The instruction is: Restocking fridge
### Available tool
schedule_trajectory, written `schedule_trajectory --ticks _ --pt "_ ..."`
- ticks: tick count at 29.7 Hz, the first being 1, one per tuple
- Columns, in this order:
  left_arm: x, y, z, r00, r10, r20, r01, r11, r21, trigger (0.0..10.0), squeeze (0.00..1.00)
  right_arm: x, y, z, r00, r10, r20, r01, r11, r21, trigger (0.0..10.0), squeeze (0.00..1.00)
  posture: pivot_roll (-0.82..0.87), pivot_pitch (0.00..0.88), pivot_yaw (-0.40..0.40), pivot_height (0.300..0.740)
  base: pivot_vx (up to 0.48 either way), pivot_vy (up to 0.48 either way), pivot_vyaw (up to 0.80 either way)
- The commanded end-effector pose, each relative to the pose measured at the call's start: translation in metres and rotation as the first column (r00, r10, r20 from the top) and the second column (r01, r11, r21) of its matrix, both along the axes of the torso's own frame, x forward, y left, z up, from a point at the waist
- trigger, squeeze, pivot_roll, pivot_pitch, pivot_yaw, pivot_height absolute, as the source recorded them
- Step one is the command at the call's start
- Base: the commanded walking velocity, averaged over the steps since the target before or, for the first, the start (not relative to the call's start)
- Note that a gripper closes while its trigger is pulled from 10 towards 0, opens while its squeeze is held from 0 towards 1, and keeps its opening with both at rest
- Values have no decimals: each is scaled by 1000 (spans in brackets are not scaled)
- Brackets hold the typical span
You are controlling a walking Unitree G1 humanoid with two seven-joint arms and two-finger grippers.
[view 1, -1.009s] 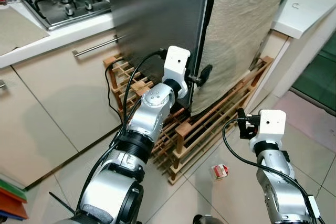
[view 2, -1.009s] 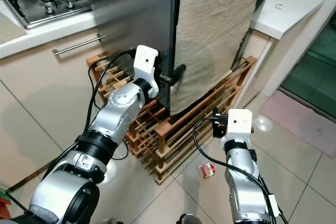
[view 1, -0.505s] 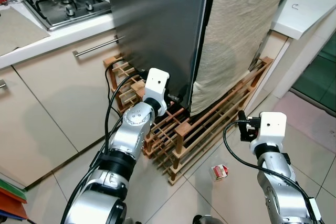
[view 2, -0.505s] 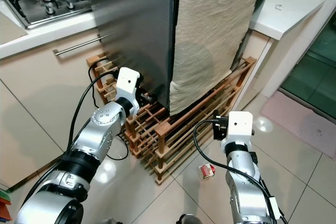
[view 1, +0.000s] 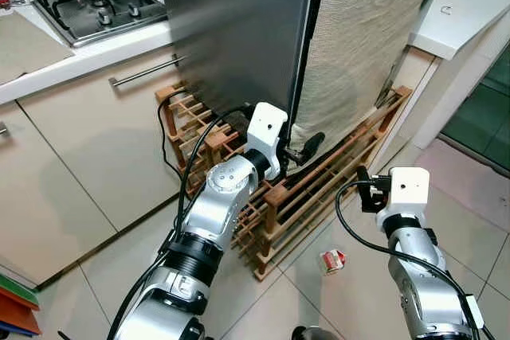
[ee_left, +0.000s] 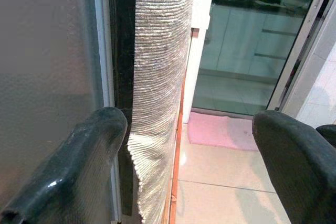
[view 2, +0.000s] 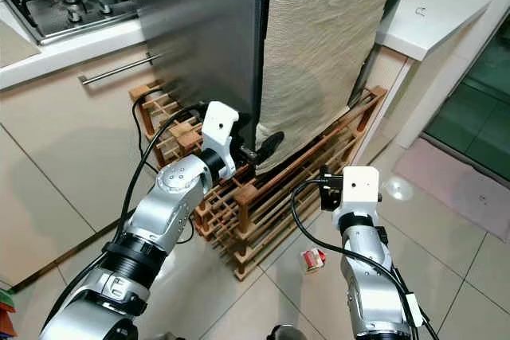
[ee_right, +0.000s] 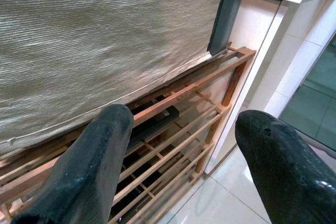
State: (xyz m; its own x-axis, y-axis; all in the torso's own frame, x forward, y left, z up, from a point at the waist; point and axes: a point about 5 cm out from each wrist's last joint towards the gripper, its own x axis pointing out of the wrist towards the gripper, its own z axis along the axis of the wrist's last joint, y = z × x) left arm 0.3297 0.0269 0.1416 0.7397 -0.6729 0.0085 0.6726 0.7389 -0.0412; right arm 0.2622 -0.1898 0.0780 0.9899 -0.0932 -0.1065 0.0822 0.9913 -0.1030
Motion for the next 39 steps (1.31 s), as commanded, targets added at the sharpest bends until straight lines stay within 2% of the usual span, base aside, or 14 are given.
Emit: schedule_trajectory --ticks 1,7,15,30,39 --pt "1 -8 5 999 -27 17 26 1000 16 10000 0 0 -2 1 1000 -5 8 5 1000 -6 10000 0 8 5 -16 740 0 0 0" --pt "7 -16 9 1000 -18 16 18 1000 19 10000 0 -3 -3 -1 1000 -9 6 9 1000 -7 10000 0 -2 10 -13 740 0 0 0" --pt "7 -21 8 1000 -19 8 19 1000 16 10000 0 -4 -4 -1 1000 -15 5 15 1000 -8 10000 0 -8 14 -9 740 0 0 0" --pt "17 -21 12 1000 26 10 -26 1000 12 10000 0 -4 -5 -1 1000 -15 3 15 1000 -8 10000 0 -7 18 -8 740 0 0 0" --pt "21 -35 17 998 51 25 -52 998 35 10000 0 -3 -4 -2 1000 -13 1 13 1000 -7 10000 0 -10 21 -7 740 0 0 0"
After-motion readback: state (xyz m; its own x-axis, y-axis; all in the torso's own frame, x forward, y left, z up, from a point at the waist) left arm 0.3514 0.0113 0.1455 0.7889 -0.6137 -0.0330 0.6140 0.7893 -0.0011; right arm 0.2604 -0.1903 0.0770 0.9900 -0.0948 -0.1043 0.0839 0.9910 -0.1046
